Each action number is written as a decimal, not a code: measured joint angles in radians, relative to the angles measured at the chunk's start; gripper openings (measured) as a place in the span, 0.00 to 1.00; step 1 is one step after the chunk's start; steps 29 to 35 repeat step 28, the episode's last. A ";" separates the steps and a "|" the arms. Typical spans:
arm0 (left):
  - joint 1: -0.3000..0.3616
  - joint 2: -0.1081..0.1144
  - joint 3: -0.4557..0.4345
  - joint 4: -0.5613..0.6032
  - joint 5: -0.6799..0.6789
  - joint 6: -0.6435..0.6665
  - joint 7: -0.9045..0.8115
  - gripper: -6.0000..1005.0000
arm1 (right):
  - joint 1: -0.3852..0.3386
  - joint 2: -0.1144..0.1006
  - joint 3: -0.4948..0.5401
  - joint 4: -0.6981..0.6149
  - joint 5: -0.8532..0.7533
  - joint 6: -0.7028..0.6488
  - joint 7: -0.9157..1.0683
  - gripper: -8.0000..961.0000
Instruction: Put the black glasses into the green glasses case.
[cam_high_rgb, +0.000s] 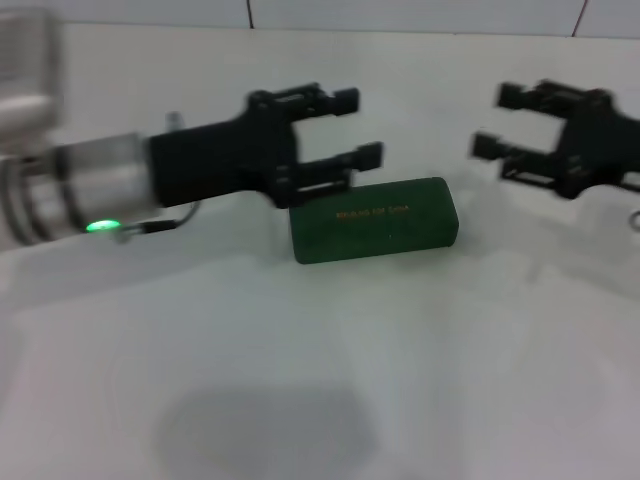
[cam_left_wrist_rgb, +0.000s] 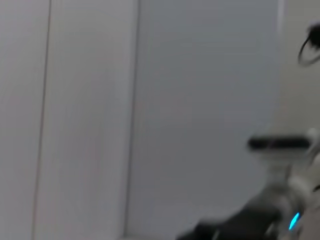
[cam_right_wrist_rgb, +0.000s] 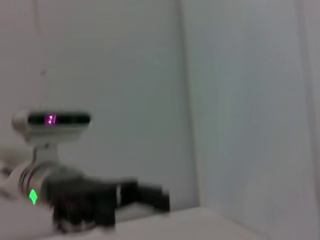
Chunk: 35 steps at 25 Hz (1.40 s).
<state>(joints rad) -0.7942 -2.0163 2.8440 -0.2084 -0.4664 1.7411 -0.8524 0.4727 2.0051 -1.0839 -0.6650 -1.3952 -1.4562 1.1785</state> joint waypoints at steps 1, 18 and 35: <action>0.013 0.010 0.000 -0.003 -0.005 0.046 -0.002 0.69 | 0.010 0.003 -0.026 0.004 -0.003 0.009 -0.007 0.69; 0.166 -0.007 0.002 -0.070 0.052 0.148 0.176 0.74 | 0.083 0.021 -0.245 0.097 0.078 0.082 -0.285 0.90; 0.172 -0.007 0.000 -0.072 0.052 0.149 0.188 0.74 | 0.086 0.022 -0.253 0.098 0.088 0.104 -0.315 0.90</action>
